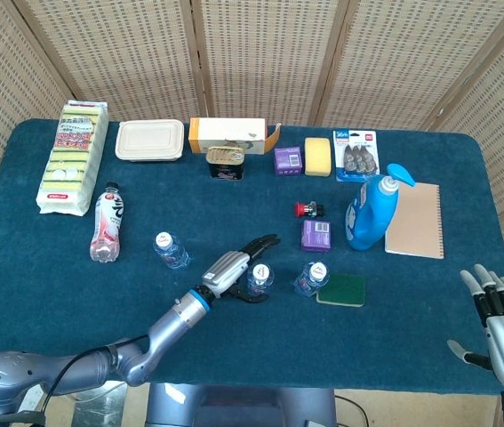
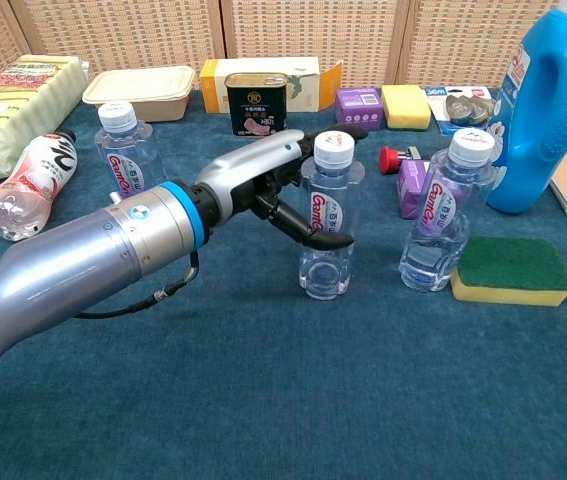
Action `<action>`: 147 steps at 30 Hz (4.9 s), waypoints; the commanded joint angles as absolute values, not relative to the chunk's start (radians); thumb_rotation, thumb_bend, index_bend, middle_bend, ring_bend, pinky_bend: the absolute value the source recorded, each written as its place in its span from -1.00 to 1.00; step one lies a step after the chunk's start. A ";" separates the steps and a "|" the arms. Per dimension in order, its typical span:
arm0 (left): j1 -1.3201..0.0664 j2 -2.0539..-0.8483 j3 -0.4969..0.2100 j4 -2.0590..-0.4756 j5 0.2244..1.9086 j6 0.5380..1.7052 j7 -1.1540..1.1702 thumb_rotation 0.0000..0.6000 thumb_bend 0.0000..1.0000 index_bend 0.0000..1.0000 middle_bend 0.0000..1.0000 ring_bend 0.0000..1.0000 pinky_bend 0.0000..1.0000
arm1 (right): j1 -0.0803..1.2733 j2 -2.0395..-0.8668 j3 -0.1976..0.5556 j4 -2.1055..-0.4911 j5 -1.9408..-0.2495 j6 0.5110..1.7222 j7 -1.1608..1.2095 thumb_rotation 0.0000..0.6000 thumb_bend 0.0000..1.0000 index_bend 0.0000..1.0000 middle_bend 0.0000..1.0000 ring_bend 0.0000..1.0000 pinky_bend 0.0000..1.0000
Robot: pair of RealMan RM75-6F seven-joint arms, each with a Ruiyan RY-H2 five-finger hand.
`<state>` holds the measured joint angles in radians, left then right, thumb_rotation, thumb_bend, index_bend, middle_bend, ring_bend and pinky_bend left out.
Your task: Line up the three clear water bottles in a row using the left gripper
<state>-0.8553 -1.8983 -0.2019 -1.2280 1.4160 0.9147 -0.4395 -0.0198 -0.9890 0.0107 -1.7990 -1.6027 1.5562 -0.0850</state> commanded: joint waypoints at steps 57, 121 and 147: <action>-0.616 -1.691 -0.090 -1.010 1.515 1.097 -1.061 1.00 -0.87 -1.00 -1.00 -1.00 -0.83 | -0.019 -0.996 -0.018 -1.824 -1.653 1.546 -0.134 1.00 -1.00 -1.00 -1.00 -1.00 -1.00; -0.635 -1.862 -0.010 -1.041 1.589 1.140 -0.670 1.00 -0.48 0.00 -0.07 -0.19 -0.12 | -0.011 -0.991 -0.027 -1.827 -1.660 1.533 -0.124 1.00 -1.00 -1.00 -1.00 -1.00 -1.00; -0.662 -1.883 -0.038 -1.044 1.569 1.123 -0.621 1.00 -0.48 0.00 -0.07 -0.19 -0.12 | -0.009 -0.985 -0.028 -1.827 -1.659 1.532 -0.112 1.00 -1.00 -1.00 -1.00 -1.00 -1.00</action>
<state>-0.6620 -1.8829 -0.0383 -1.0441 1.5697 1.1228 -0.6206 -0.0093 -0.9854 -0.0276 -1.8266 -1.6591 1.5321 -0.1123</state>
